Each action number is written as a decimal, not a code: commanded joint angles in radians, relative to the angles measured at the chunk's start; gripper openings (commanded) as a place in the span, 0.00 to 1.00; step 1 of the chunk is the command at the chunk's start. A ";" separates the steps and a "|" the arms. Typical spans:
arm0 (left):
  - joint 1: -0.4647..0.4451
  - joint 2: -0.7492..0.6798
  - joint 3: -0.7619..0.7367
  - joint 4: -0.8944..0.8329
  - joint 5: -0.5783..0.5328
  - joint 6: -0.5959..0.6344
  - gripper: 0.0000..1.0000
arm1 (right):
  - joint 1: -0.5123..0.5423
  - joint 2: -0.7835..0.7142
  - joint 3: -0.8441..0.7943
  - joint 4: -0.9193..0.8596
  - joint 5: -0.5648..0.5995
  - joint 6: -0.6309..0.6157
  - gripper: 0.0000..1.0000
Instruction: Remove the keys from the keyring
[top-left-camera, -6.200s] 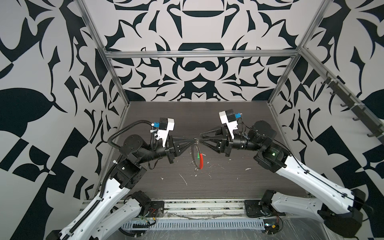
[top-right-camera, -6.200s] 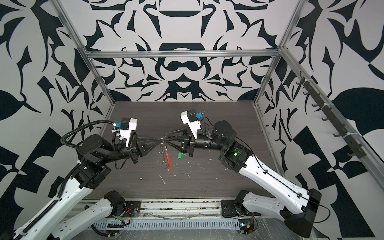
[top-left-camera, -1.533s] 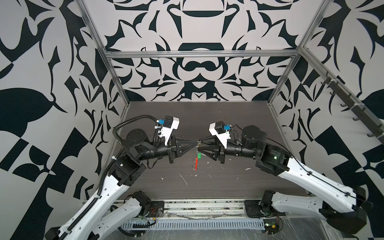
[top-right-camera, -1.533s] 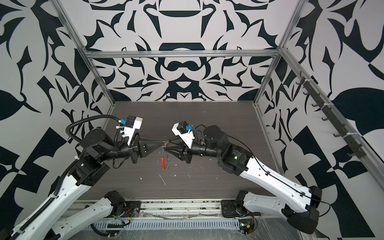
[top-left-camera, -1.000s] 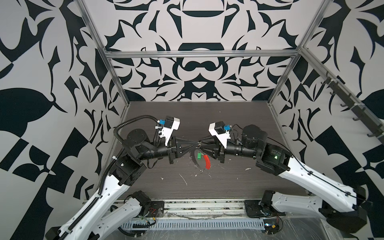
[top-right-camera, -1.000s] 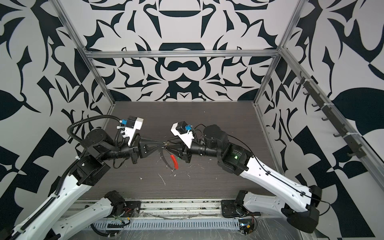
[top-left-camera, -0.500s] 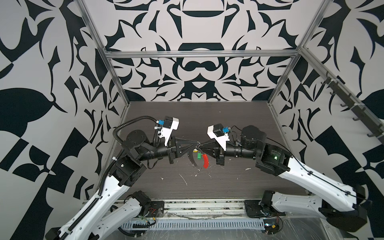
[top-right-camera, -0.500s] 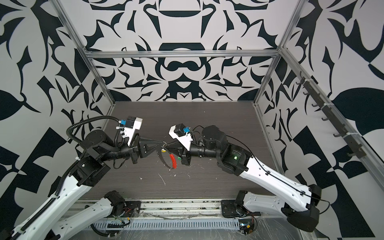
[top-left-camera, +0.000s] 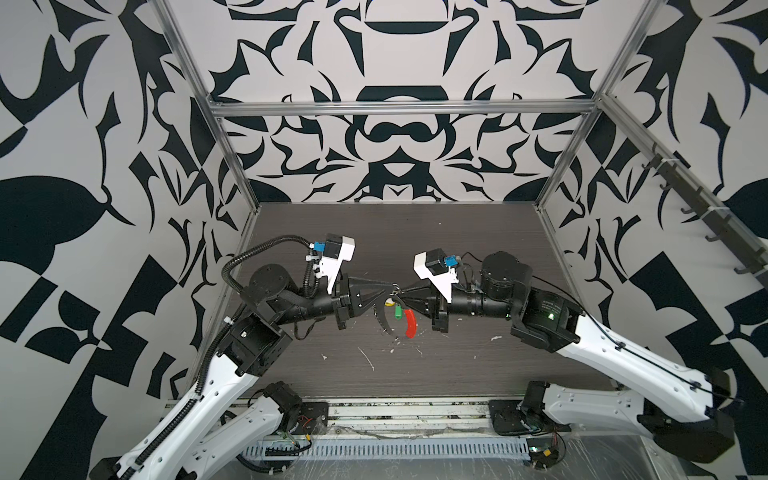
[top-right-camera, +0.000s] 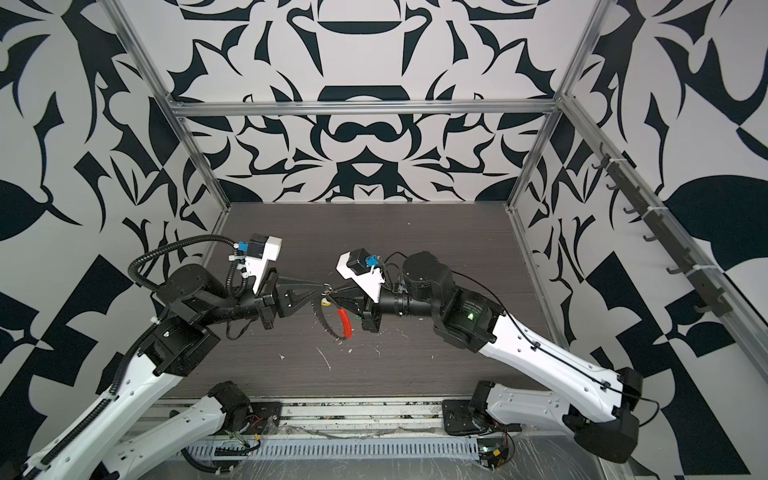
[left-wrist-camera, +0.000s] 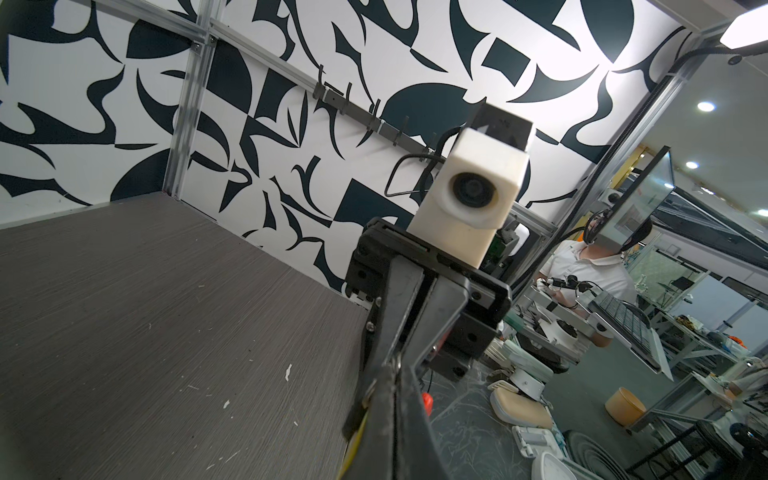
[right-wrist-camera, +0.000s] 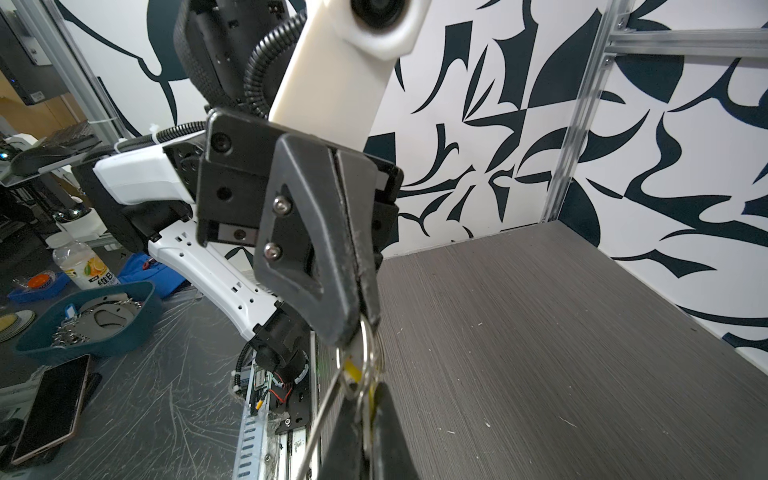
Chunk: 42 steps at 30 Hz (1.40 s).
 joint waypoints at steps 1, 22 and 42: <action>-0.002 -0.013 0.014 0.045 0.006 0.000 0.00 | 0.011 0.006 0.009 0.000 -0.011 -0.015 0.00; -0.003 0.038 0.129 -0.182 0.095 0.100 0.00 | 0.030 0.045 0.117 -0.198 -0.021 -0.069 0.21; -0.003 0.005 0.047 -0.045 0.108 0.108 0.00 | 0.030 -0.092 0.017 0.136 0.027 0.131 0.43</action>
